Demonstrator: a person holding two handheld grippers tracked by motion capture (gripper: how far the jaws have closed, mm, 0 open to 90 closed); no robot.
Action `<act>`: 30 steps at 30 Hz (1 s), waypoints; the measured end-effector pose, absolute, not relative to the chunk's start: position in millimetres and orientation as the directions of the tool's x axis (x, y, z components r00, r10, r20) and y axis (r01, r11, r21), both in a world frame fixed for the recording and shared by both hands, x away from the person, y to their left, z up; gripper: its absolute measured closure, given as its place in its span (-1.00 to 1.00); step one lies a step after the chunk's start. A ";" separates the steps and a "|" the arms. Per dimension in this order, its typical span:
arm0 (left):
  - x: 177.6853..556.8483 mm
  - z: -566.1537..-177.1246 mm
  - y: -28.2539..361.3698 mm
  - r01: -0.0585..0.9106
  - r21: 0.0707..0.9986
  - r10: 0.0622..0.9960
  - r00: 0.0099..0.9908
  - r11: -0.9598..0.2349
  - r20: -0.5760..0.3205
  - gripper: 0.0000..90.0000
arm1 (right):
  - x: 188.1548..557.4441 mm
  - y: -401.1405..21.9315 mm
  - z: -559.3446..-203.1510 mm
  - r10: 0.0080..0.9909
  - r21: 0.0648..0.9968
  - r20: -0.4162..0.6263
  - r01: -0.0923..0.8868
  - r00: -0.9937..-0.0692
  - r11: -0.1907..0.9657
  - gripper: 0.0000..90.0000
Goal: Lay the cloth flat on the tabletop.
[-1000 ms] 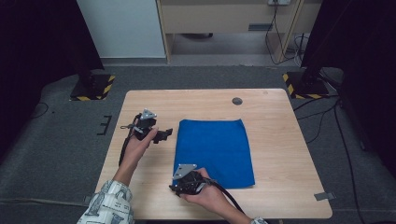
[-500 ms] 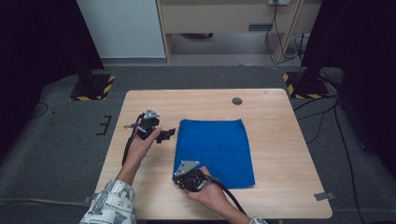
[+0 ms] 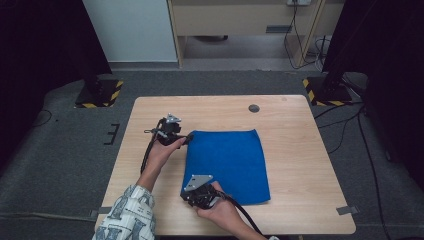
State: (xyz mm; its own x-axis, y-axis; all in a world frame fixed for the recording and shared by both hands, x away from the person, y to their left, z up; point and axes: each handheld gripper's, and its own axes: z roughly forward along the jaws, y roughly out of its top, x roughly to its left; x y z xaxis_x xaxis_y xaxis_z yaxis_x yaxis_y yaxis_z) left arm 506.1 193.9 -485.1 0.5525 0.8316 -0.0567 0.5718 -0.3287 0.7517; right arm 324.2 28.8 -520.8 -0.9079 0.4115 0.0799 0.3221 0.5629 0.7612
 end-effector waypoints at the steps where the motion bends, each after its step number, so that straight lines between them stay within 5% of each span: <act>1: 509.3 -488.3 193.7 0.565 0.762 0.834 0.549 -0.316 -0.061 -0.16 | 323.8 29.5 -520.4 0.410 0.761 0.079 0.320 -0.909 0.564 0.93; 2: 511.2 -490.0 193.9 0.567 0.762 0.832 0.550 -0.313 -0.067 -0.01 | 323.0 30.5 -519.9 0.409 0.763 0.080 0.320 -0.909 0.562 0.93; 10: 528.8 -500.8 193.0 0.594 0.740 0.837 0.541 -0.316 -0.077 0.24 | 320.8 31.7 -523.1 0.416 0.755 0.073 0.323 -0.906 0.571 0.93; 24: 535.8 -516.7 191.2 0.638 0.713 0.839 0.529 -0.292 -0.129 0.19 | 318.5 27.9 -522.3 0.415 0.760 0.074 0.321 -0.907 0.566 0.93; 30: 534.1 -518.9 185.0 0.636 0.701 0.812 0.567 -0.324 -0.139 0.61 | 317.7 25.7 -520.4 0.421 0.764 0.075 0.323 -0.904 0.558 0.93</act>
